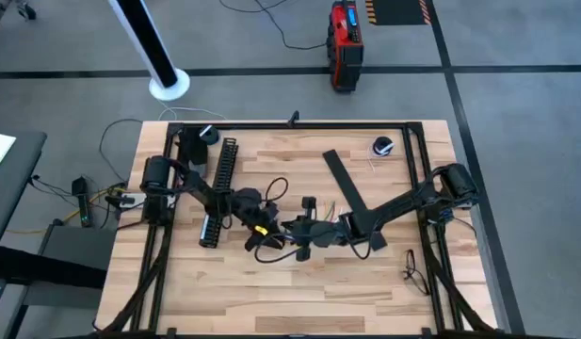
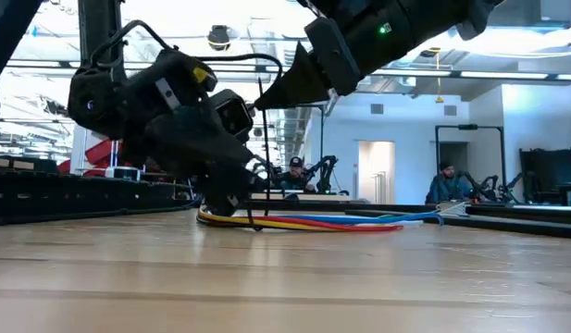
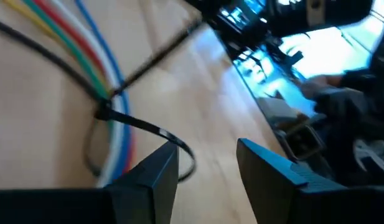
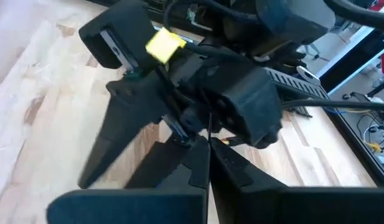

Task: Ziptie cables
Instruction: Wrap the black zip tie on the cable

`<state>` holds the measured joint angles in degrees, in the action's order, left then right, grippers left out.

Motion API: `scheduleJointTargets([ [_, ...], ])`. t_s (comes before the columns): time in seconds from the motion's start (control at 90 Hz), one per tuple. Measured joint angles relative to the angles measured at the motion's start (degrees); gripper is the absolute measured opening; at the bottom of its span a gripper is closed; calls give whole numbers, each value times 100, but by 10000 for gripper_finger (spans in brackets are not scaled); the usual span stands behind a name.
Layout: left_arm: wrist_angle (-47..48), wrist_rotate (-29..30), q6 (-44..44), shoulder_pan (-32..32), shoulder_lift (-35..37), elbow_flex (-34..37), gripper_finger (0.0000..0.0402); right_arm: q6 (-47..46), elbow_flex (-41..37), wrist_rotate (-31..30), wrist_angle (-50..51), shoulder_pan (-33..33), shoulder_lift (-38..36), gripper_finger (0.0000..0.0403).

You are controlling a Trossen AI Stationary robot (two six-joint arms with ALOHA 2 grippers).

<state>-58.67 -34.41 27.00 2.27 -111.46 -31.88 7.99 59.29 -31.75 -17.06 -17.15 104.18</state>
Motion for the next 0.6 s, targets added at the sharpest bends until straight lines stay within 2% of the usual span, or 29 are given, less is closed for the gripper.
scheduleJointTargets([
  [0.356,535,45,-41,6,444,211,158,0,0,22,21,0,0,0],
  [0.478,705,373,-238,6,621,282,158,0,0,22,36,0,0,0],
  [0.6,675,967,-751,30,769,282,158,0,0,24,33,0,0,0],
])
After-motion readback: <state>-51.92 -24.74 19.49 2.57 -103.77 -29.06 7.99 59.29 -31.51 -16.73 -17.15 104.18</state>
